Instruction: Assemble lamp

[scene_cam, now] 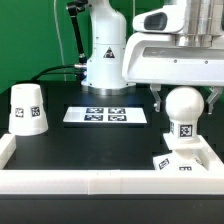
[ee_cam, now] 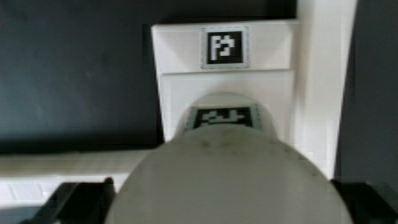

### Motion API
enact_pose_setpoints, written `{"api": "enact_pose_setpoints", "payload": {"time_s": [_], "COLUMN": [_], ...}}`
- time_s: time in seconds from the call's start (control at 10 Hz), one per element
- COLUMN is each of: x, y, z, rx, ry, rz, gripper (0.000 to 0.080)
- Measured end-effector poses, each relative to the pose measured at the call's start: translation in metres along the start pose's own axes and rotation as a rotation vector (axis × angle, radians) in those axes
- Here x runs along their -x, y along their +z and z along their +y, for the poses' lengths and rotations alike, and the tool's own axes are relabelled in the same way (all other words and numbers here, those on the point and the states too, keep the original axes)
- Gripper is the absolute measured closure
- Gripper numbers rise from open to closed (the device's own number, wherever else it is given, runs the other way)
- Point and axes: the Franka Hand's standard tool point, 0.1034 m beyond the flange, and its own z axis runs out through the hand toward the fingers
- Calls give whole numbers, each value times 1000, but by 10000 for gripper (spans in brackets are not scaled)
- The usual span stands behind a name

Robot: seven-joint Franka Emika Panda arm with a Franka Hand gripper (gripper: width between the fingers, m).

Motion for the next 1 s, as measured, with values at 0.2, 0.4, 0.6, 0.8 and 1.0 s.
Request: {"api": "enact_pose_setpoints", "payload": {"time_s": [0.2, 0.4, 0.6, 0.8, 1.0], "x": [1, 2, 6, 9, 10], "y": [0, 0, 2, 3, 4], "z": [1, 1, 2, 2, 2], "rx": [-3, 1, 10, 18, 20], "ry": [138, 248, 372, 485, 486], "rz": [-15, -17, -30, -42, -45], "gripper": [222, 222, 222, 222, 212]}}
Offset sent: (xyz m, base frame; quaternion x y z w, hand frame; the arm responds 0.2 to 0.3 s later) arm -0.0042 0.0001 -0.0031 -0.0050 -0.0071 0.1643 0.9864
